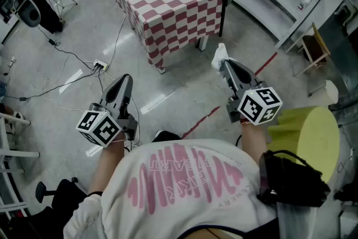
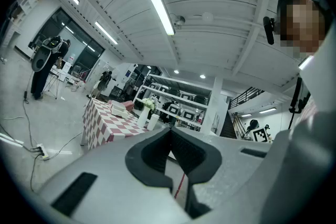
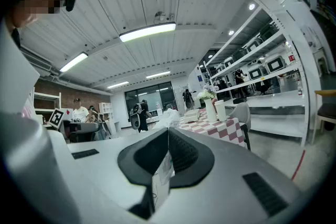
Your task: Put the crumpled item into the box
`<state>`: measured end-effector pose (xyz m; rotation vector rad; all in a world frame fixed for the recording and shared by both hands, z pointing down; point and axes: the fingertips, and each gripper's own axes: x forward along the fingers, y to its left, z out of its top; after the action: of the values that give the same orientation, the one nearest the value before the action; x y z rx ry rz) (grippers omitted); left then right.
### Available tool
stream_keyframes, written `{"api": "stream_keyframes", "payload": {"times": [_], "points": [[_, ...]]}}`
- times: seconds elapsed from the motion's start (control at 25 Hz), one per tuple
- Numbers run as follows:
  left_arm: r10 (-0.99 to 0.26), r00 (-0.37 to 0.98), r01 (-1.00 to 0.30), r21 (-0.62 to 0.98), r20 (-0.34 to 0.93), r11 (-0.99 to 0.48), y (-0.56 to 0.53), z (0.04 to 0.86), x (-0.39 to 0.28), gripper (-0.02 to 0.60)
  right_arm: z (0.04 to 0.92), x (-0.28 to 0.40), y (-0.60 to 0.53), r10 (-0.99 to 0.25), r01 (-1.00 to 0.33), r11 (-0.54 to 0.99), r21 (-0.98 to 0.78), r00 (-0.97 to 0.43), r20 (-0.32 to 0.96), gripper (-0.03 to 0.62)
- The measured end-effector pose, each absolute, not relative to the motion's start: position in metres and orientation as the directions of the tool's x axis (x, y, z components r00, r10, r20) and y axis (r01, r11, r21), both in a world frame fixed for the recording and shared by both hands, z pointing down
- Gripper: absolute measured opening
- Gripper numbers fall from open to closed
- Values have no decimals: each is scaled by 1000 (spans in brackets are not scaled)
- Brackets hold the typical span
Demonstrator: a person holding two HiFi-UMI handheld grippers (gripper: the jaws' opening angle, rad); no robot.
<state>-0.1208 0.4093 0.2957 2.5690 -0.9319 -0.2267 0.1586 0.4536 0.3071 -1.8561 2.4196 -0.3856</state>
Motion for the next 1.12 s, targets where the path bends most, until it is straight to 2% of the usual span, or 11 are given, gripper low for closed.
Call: {"api": "stream_keyframes", "payload": {"times": [0.44, 0.64, 0.96, 1.12], "points": [[-651, 759, -613, 353, 14, -707, 398, 305, -127, 8, 319, 158, 449, -958, -935, 215, -281, -258, 125, 8], [-637, 770, -593, 387, 18, -706, 377, 309, -123, 8, 325, 165, 436, -961, -919, 183, -350, -243, 133, 8], [-583, 812, -528, 415, -7, -741, 286, 317, -113, 8, 330, 153, 361, -960, -928, 147, -343, -217, 175, 8], [-553, 833, -493, 411, -32, -767, 227, 302, -114, 8, 313, 143, 310, -966, -933, 145, -328, -205, 156, 8]]}}
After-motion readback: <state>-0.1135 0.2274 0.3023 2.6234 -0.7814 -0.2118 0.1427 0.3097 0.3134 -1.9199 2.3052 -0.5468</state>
